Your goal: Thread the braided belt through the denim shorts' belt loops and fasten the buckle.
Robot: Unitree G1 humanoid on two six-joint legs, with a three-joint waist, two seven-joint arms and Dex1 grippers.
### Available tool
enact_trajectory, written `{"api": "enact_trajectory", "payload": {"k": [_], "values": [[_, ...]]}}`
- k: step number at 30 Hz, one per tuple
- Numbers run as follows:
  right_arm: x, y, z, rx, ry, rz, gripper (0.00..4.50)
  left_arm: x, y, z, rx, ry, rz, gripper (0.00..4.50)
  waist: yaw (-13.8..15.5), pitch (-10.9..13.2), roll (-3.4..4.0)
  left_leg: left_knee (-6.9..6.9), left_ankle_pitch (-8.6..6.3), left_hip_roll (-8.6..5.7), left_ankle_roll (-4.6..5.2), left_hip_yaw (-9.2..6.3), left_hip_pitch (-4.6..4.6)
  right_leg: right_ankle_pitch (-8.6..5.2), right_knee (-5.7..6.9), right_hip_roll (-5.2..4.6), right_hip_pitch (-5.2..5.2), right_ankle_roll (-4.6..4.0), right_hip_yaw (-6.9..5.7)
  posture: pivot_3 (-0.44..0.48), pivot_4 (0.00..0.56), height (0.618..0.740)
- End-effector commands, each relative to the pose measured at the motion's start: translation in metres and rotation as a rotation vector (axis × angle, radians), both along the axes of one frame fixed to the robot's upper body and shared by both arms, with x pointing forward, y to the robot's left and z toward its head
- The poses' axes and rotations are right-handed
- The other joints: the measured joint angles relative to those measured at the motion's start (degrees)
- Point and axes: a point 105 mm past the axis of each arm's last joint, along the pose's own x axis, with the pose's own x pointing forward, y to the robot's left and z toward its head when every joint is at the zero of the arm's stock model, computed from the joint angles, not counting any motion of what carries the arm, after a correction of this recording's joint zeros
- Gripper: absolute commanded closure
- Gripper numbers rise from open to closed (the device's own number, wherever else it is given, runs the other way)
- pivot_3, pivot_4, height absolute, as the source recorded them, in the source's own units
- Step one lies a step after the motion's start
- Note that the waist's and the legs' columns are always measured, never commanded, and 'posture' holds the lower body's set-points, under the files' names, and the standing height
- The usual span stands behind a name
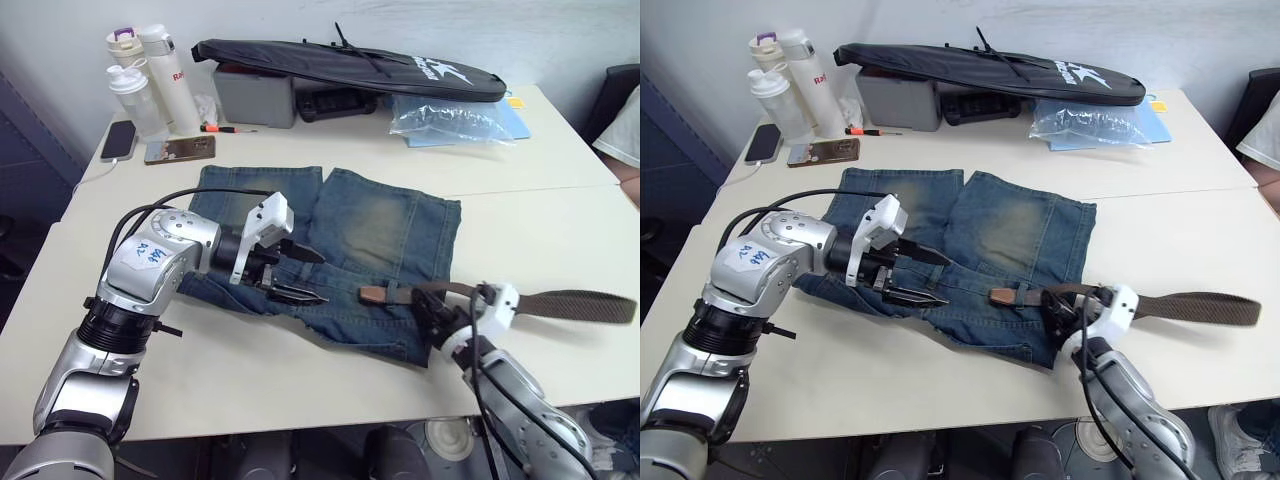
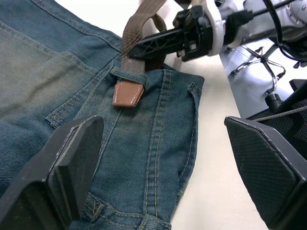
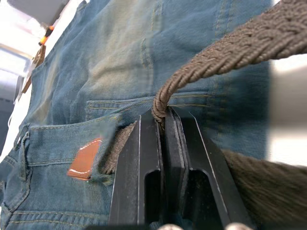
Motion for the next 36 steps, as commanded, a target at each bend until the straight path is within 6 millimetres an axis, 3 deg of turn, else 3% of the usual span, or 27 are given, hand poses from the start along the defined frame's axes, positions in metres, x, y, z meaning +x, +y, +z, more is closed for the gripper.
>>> {"api": "enact_trajectory", "payload": {"k": [1, 5, 11, 12, 13, 20, 23, 28, 32, 36], "values": [[0.006, 0.024, 0.001, -0.018, -0.033, 0.089, 4.50, -0.003, -0.004, 0.005, -0.003, -0.034, -0.023, 0.05, 0.0, 0.0, 0.00, -0.01, 0.00, 0.00, 0.00, 0.00, 0.01, 0.00, 0.08, 0.00, -0.01, 0.00, 0.00, 0.000, 0.150, 0.658], [0.014, 0.040, 0.003, -0.007, -0.056, 0.141, 4.50, -0.003, -0.009, 0.004, -0.007, -0.033, -0.033, 0.05, 0.0, -0.1, -0.10, 0.03, 0.00, 0.00, -0.01, 0.00, 0.00, 0.00, 0.19, 0.00, -0.05, 0.00, 0.03, 0.000, 0.150, 0.658], [0.009, 0.038, 0.000, 0.015, -0.034, 0.146, 4.50, -0.003, -0.013, 0.004, -0.013, -0.033, -0.043, 0.05, -0.1, -0.1, -0.12, 0.01, 0.00, 0.00, -0.01, 0.01, 0.01, 0.00, 0.24, 0.00, -0.09, -0.01, 0.04, 0.000, 0.150, 0.658], [0.007, 0.037, 0.001, 0.025, -0.034, 0.146, 3.71, -0.003, -0.013, 0.004, -0.013, -0.033, -0.045, 0.00, 0.0, -0.1, -0.12, 0.01, 0.00, 0.01, -0.02, 0.01, 0.01, 0.00, 0.24, 0.00, -0.09, -0.01, 0.04, 0.000, 0.150, 0.658], [0.005, 0.033, 0.003, 0.026, -0.039, 0.133, 3.49, -0.003, -0.014, 0.003, -0.012, -0.035, -0.049, 0.00, 0.0, -0.1, -0.12, 0.02, 0.00, 0.01, -0.02, 0.00, 0.01, 0.00, 0.24, 0.00, -0.08, -0.01, 0.04, 0.000, 0.150, 0.658], [-0.022, 0.008, 0.024, 0.022, -0.064, 0.098, 0.16, -0.001, -0.017, 0.001, -0.009, -0.043, -0.066, 0.00, 0.5, -0.1, -0.13, 0.06, -0.02, 0.04, 0.01, -0.02, -0.01, 0.00, 0.19, -0.09, -0.02, 0.00, 0.03, 0.000, 0.150, 0.658], [-0.030, -0.002, 0.037, 0.094, -0.090, 0.054, 0.03, 0.000, -0.020, -0.001, -0.010, -0.046, -0.074, 0.00, 0.4, -0.1, -0.13, 0.06, -0.03, 0.04, 0.03, 0.00, -0.02, 0.00, 0.14, -0.10, 0.00, 0.00, 0.05, 0.000, 0.150, 0.658], [-0.040, -0.008, 0.033, 0.019, -0.069, 0.082, 0.03, 0.001, -0.023, -0.003, -0.014, -0.056, -0.090, 0.00, 0.3, -0.1, -0.12, 0.01, -0.03, 0.03, 0.03, 0.00, -0.01, 0.00, 0.13, -0.05, -0.03, 0.00, 0.03, 0.000, 0.150, 0.658], [-0.050, 0.000, 0.049, -0.305, -0.187, 0.276, 0.03, 0.002, -0.023, -0.003, -0.007, -0.063, -0.100, 0.00, 0.4, -0.1, -0.10, 0.06, -0.04, -0.02, 0.05, 0.06, -0.04, 0.02, -0.18, -0.08, -0.02, 0.04, 0.08, 0.000, 0.150, 0.658], [-0.061, 0.016, 0.049, -0.525, -0.237, 0.482, 0.03, 0.005, -0.020, -0.008, 0.036, -0.083, -0.116, 0.00, 0.5, -0.1, -0.14, 0.03, -0.04, -0.04, 0.07, 0.07, 0.00, 0.03, -0.31, -0.03, 0.05, 0.06, 0.02, 0.000, 0.150, 0.658]]}}
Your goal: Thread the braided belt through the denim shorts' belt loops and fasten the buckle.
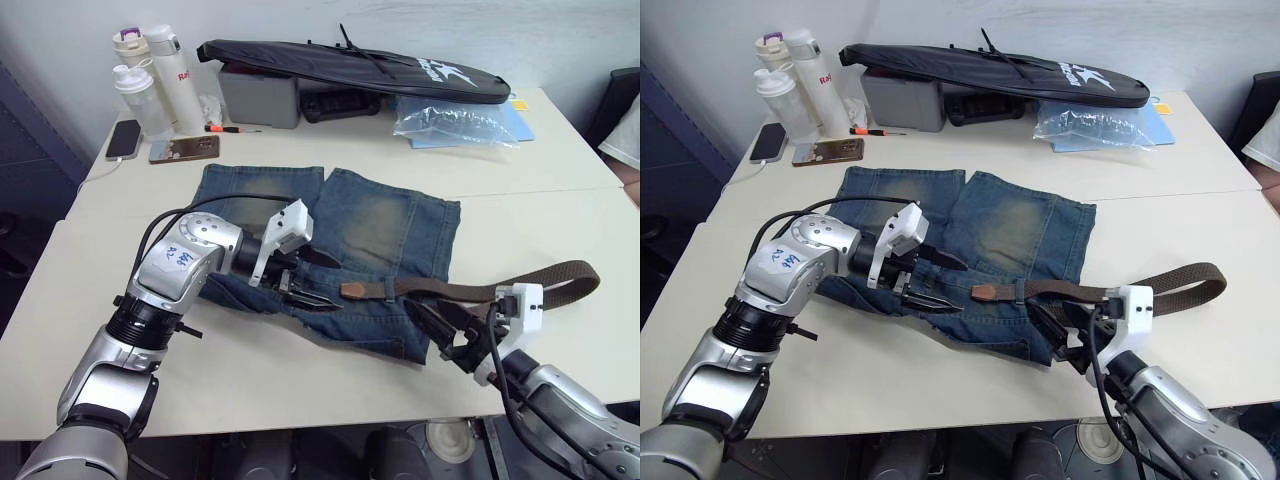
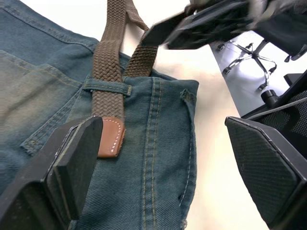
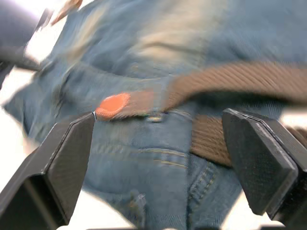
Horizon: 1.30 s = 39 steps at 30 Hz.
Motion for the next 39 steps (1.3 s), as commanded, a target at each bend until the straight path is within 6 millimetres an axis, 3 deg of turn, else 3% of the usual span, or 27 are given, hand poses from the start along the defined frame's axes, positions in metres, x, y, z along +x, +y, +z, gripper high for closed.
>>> {"api": "enact_trajectory", "payload": {"k": [1, 7, 11, 14, 17, 20, 23, 25, 30, 39], "values": [[-0.012, 0.019, 0.004, -0.153, -0.064, 0.173, 0.03, 0.002, 0.000, 0.000, 0.041, -0.058, -0.033, 0.00, 0.0, 0.0, -0.02, -0.02, 0.01, -0.01, -0.01, 0.02, 0.00, 0.00, 0.00, 0.00, 0.00, 0.00, -0.02, 0.000, 0.150, 0.658], [-0.015, 0.032, -0.012, -0.424, -0.127, 0.349, 0.03, 0.004, -0.015, -0.003, 0.046, -0.088, -0.075, 0.00, 0.1, 0.1, -0.10, 0.03, 0.02, -0.04, -0.04, 0.14, -0.03, 0.00, -0.06, 0.01, 0.08, 0.00, -0.15, 0.000, 0.150, 0.658], [-0.013, 0.027, -0.043, -0.616, -0.099, 0.438, 0.03, 0.004, -0.018, -0.003, 0.048, -0.096, -0.099, 0.00, 0.2, 0.1, -0.12, 0.04, 0.02, -0.04, -0.05, 0.13, -0.04, 0.00, -0.11, -0.01, 0.09, 0.00, -0.18, 0.000, 0.150, 0.658], [-0.003, 0.021, -0.050, -0.683, -0.107, 0.439, 0.03, 0.005, -0.017, -0.003, 0.063, -0.109, -0.106, 0.00, 0.2, 0.1, -0.16, 0.03, 0.03, -0.05, -0.06, 0.14, -0.03, 0.00, -0.13, -0.01, 0.13, 0.00, -0.23, 0.000, 0.150, 0.658], [0.006, 0.007, -0.049, -0.748, -0.118, 0.399, 0.83, 0.006, -0.017, -0.004, 0.074, -0.120, -0.103, 0.00, 0.2, 0.1, -0.22, 0.05, 0.04, -0.06, -0.07, 0.13, -0.02, 0.01, -0.11, -0.02, 0.16, 0.01, -0.23, 0.000, 0.150, 0.658], [0.007, 0.000, -0.046, -0.774, -0.129, 0.391, 2.31, 0.008, -0.021, -0.009, 0.088, -0.136, -0.095, 0.00, 0.5, 0.1, -0.23, 0.08, 0.05, -0.05, -0.07, 0.12, -0.03, 0.01, -0.10, -0.02, 0.18, 0.01, -0.27, 0.000, 0.150, 0.658], [0.006, -0.005, -0.044, -0.771, -0.121, 0.394, 3.90, 0.016, -0.040, -0.011, 0.058, -0.220, -0.059, 0.00, 1.6, 0.1, -0.24, 0.14, 0.05, -0.05, -0.06, 0.13, -0.05, 0.04, -0.16, -0.05, 0.25, 0.06, -0.30, 0.000, 0.150, 0.658], [0.006, -0.005, -0.043, -0.758, -0.118, 0.394, 4.46, 0.023, -0.052, -0.012, 0.040, -0.289, -0.036, 0.00, 1.8, 0.2, -0.28, 0.19, 0.08, -0.04, 0.01, 0.08, -0.08, 0.08, -0.24, -0.06, 0.33, 0.12, -0.28, 0.000, 0.150, 0.658], [0.007, 0.001, -0.042, -0.721, -0.119, 0.391, 4.46, 0.032, -0.076, -0.038, 0.091, -0.488, -0.056, 0.00, 1.8, 0.2, -0.37, 0.13, 0.10, -0.12, 0.03, 0.12, -0.12, 0.13, -0.35, -0.06, 0.31, 0.15, -0.26, 0.000, 0.150, 0.658], [0.009, 0.000, -0.040, -0.697, -0.112, 0.344, 4.46, 0.043, -0.089, -0.051, 0.138, -0.576, -0.055, 0.00, 1.5, 0.2, -0.40, 0.13, 0.10, -0.12, 0.01, 0.11, -0.14, 0.13, -0.32, -0.03, 0.25, 0.14, -0.29, 0.000, 0.150, 0.658]]}}
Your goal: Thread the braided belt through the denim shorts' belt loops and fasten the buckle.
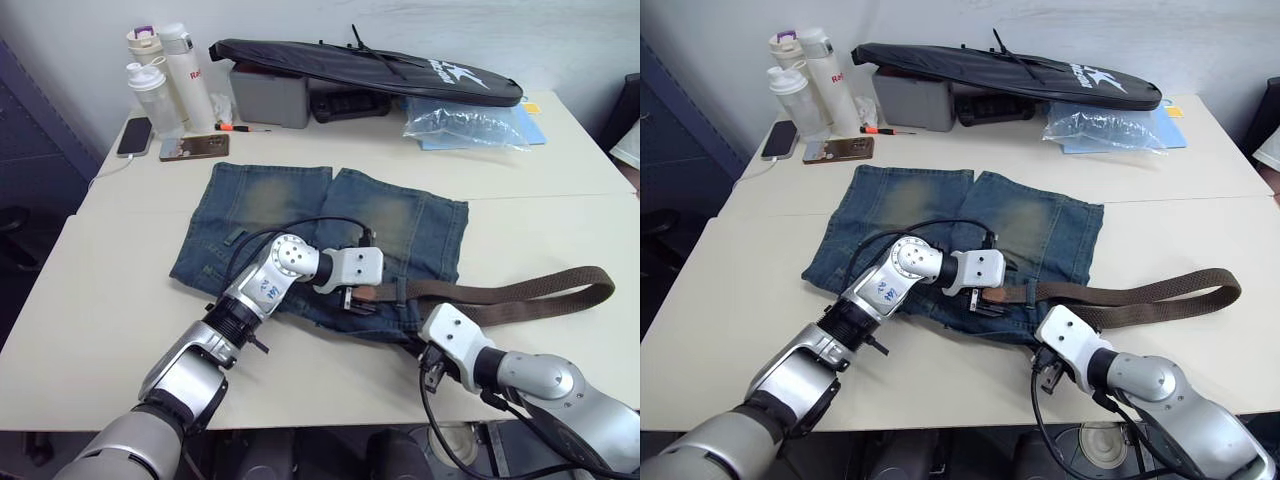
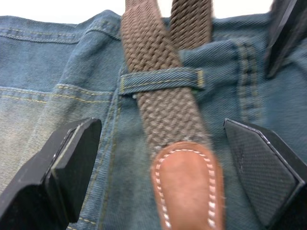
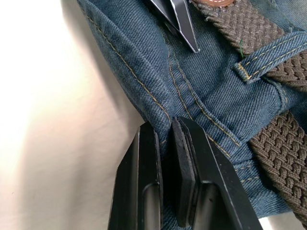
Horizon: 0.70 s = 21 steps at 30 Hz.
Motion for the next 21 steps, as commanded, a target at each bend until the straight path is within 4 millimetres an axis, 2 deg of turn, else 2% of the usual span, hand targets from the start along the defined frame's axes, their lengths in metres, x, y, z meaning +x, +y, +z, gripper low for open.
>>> {"api": "enact_trajectory", "payload": {"k": [1, 3, 12, 15, 21], "values": [[0.003, -0.004, 0.007, -0.001, -0.035, -0.028, 4.49, 0.002, -0.006, 0.008, -0.008, -0.054, -0.017, 0.26, 0.0, 0.0, 0.00, 0.00, 0.00, 0.00, 0.00, 0.00, 0.00, 0.00, 0.00, 0.00, 0.01, 0.00, 0.00, 0.000, 0.150, 0.658], [0.002, -0.005, 0.007, 0.000, -0.032, -0.033, 4.50, 0.003, -0.005, 0.010, -0.014, -0.036, -0.017, 0.68, 0.0, 0.0, 0.00, 0.00, 0.00, 0.00, 0.00, 0.00, 0.00, 0.00, 0.00, -0.01, 0.01, 0.00, 0.01, 0.000, 0.150, 0.658], [0.003, -0.024, -0.004, -0.047, -0.001, -0.103, 4.50, 0.004, 0.012, 0.023, -0.016, -0.009, -0.029, 4.45, 0.0, 0.0, 0.03, 0.01, 0.00, 0.01, 0.00, -0.01, 0.00, 0.00, 0.01, -0.02, 0.01, 0.00, 0.00, 0.000, 0.150, 0.658], [0.003, -0.029, -0.006, -0.055, 0.008, -0.122, 4.50, 0.005, 0.014, 0.025, -0.015, -0.015, -0.034, 4.48, 0.0, 0.0, 0.03, 0.01, 0.00, 0.00, 0.00, -0.02, -0.01, 0.00, 0.01, -0.02, 0.01, 0.00, -0.01, 0.000, 0.150, 0.658], [-0.001, -0.054, -0.003, -0.094, 0.013, -0.172, 4.50, 0.015, 0.031, 0.036, -0.004, -0.036, 0.004, 4.48, 0.2, 0.0, 0.02, 0.02, 0.00, -0.01, 0.01, -0.01, -0.02, 0.00, 0.01, -0.03, 0.02, 0.01, -0.01, 0.000, 0.150, 0.658]]}}
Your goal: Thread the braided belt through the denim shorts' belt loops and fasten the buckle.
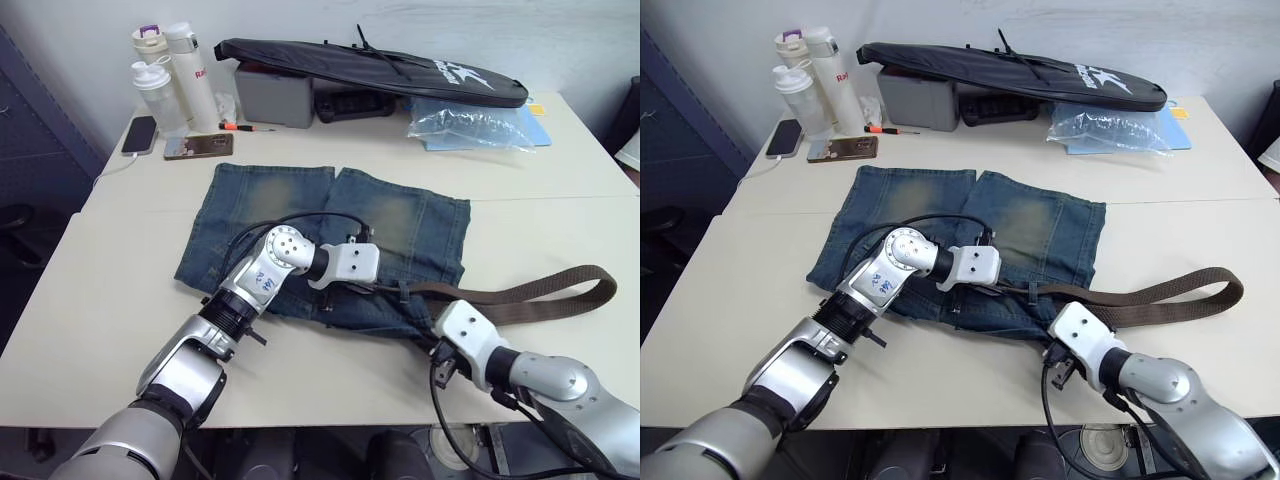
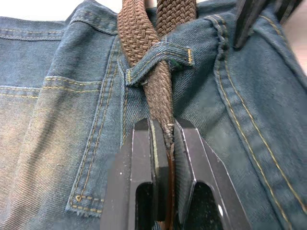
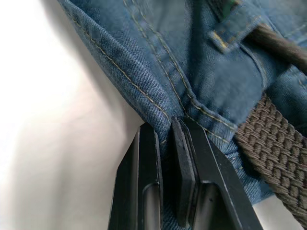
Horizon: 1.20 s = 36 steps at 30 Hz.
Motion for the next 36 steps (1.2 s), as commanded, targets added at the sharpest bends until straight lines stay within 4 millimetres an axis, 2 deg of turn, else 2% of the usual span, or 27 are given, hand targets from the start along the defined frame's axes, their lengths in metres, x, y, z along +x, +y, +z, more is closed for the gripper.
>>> {"api": "enact_trajectory", "payload": {"k": [1, 8, 13, 15, 17, 18, 19, 26, 31, 36], "values": [[-0.002, -0.031, -0.004, -0.075, 0.033, -0.084, 4.50, 0.019, 0.023, 0.025, -0.033, -0.062, 0.082, 4.48, 0.0, 0.0, 0.00, 0.00, 0.00, 0.00, 0.00, 0.00, 0.00, 0.00, -0.01, 0.00, 0.01, 0.00, 0.00, 0.000, 0.150, 0.658], [-0.006, -0.038, -0.004, -0.076, 0.040, -0.099, 4.50, 0.026, 0.028, 0.029, -0.041, -0.074, 0.115, 4.48, -0.1, 0.0, 0.00, -0.02, 0.00, -0.01, 0.00, 0.00, 0.01, 0.00, 0.01, 0.01, -0.01, 0.00, -0.01, 0.000, 0.150, 0.658], [-0.005, -0.038, -0.002, -0.061, 0.031, -0.102, 4.50, 0.022, 0.017, 0.031, -0.096, -0.042, 0.095, 4.48, -0.1, 0.0, 0.00, -0.02, 0.00, -0.01, 0.00, -0.01, 0.01, 0.00, 0.01, 0.00, 0.00, 0.00, -0.01, 0.000, 0.150, 0.658], [-0.004, -0.036, -0.002, -0.055, 0.028, -0.097, 4.50, 0.014, 0.010, 0.031, -0.114, 0.001, 0.064, 3.52, -0.1, 0.0, 0.00, -0.02, 0.00, 0.00, 0.00, -0.01, 0.01, 0.00, 0.01, 0.00, -0.01, 0.00, -0.01, 0.000, 0.150, 0.658], [-0.004, -0.035, -0.001, -0.049, 0.027, -0.095, 4.50, 0.010, 0.007, 0.030, -0.105, -0.007, 0.044, 2.92, -0.1, 0.0, 0.01, -0.02, 0.00, -0.01, 0.00, -0.03, 0.01, 0.00, 0.01, 0.01, 0.00, 0.00, -0.04, 0.000, 0.150, 0.658], [-0.004, -0.035, -0.002, -0.048, 0.027, -0.095, 4.50, 0.009, 0.007, 0.030, -0.101, -0.005, 0.042, 2.37, -0.1, 0.0, 0.06, -0.02, 0.00, -0.01, 0.00, -0.03, 0.01, 0.00, 0.01, 0.01, 0.00, 0.00, -0.03, 0.000, 0.150, 0.658], [-0.004, -0.035, -0.002, -0.047, 0.027, -0.095, 4.50, 0.009, 0.008, 0.030, -0.096, -0.004, 0.042, 2.10, -0.1, 0.0, 0.05, -0.02, 0.00, -0.01, 0.00, -0.01, 0.04, 0.00, 0.04, 0.00, 0.01, 0.00, 0.00, 0.000, 0.150, 0.658], [-0.004, -0.034, -0.002, -0.044, 0.027, -0.093, 4.50, 0.007, 0.010, 0.026, -0.085, -0.007, 0.045, 2.10, 0.0, 0.0, 0.05, 0.08, 0.00, -0.01, 0.01, -0.05, 0.02, 0.01, 0.02, 0.00, 0.07, 0.01, -0.02, 0.000, 0.150, 0.658], [-0.003, -0.032, -0.002, -0.037, 0.023, -0.090, 4.50, -0.002, -0.003, 0.027, -0.108, 0.001, 0.008, 2.10, 0.0, 0.0, 0.04, 0.07, 0.00, -0.01, 0.01, -0.05, 0.02, 0.01, 0.03, 0.00, 0.07, 0.01, -0.03, 0.000, 0.150, 0.658], [-0.002, -0.031, -0.003, -0.036, 0.020, -0.092, 4.50, -0.008, -0.013, 0.020, -0.071, -0.015, -0.022, 2.10, -0.1, 0.0, 0.06, 0.07, 0.00, -0.01, 0.01, -0.04, 0.04, 0.01, 0.05, 0.00, 0.08, 0.02, -0.02, 0.000, 0.150, 0.658]]}}
